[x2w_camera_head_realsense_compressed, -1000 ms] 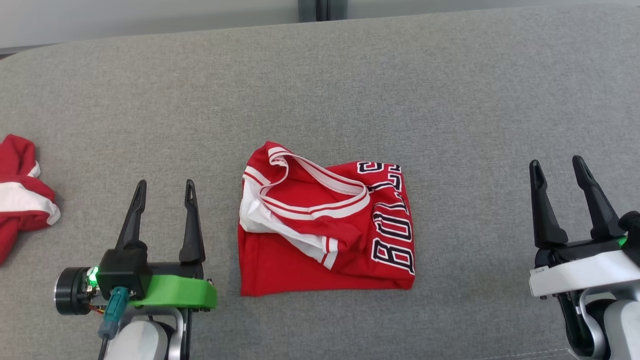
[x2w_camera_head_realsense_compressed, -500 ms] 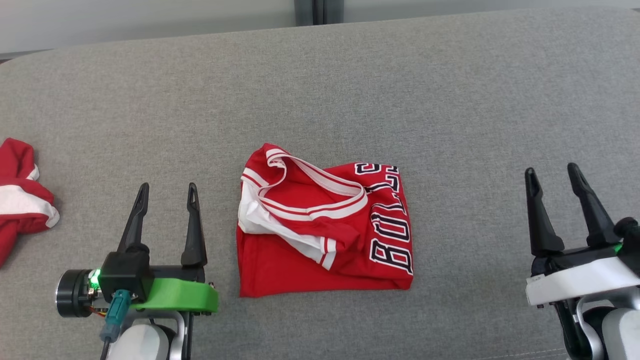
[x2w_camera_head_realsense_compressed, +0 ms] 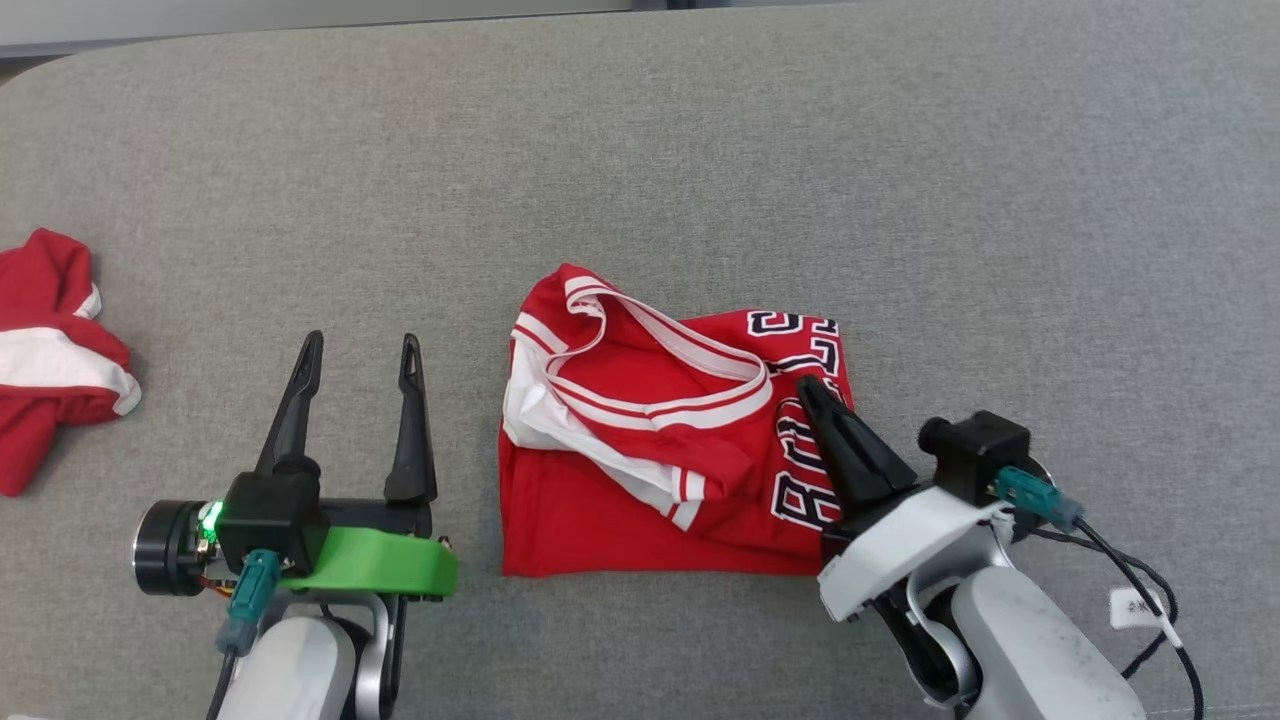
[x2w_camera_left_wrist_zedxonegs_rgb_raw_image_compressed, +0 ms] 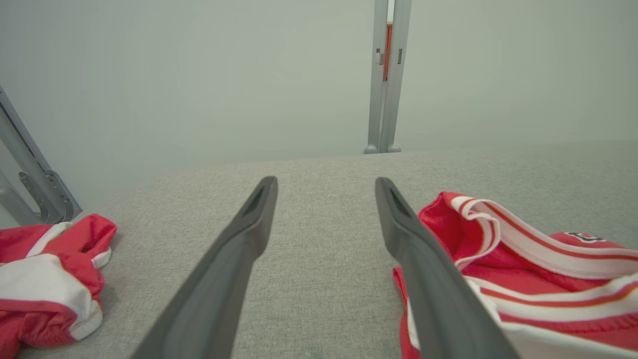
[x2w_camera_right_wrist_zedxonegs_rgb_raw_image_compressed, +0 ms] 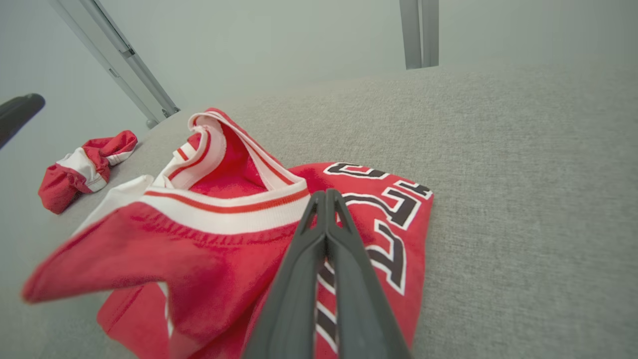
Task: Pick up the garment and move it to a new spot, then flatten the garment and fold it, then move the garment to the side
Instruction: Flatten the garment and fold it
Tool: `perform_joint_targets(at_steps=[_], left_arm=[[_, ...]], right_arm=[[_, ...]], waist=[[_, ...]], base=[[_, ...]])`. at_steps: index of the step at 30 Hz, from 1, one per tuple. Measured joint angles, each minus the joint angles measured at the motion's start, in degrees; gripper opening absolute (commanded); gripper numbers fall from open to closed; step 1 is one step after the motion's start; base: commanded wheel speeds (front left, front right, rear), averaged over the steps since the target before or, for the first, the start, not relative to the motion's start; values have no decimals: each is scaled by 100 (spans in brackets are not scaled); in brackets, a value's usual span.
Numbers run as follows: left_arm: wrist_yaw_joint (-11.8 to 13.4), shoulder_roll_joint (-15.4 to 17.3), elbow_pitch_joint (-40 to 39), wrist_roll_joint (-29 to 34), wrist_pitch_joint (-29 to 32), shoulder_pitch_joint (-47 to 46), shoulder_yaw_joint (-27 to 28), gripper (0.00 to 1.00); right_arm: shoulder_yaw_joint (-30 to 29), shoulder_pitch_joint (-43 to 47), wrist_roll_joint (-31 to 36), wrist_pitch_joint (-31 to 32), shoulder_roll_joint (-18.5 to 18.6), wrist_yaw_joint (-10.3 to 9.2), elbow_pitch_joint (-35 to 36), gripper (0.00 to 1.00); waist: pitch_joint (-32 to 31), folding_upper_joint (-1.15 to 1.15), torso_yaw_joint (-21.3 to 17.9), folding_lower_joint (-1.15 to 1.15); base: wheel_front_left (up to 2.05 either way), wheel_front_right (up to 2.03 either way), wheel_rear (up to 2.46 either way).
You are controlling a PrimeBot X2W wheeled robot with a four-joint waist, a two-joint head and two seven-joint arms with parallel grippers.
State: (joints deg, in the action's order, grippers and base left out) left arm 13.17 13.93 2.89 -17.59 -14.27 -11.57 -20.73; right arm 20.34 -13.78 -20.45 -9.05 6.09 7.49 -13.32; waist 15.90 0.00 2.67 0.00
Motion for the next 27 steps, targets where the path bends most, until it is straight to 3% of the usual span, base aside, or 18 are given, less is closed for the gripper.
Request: perform_joint_targets(at_steps=[8,27], left_arm=[[-37,-62,92,1,-42,-76,-37,100],[-107,-116,142,20,-68,-149,-25,100]], right_arm=[[676,-619,-176,-141,-121,0,-1038,0],[2454,-1054,-905,-8,-259,0,-1475,0]], waist=[[70,0,163,0],[148,0,196,0]], base=[[0,0,0],[0,0,0]])
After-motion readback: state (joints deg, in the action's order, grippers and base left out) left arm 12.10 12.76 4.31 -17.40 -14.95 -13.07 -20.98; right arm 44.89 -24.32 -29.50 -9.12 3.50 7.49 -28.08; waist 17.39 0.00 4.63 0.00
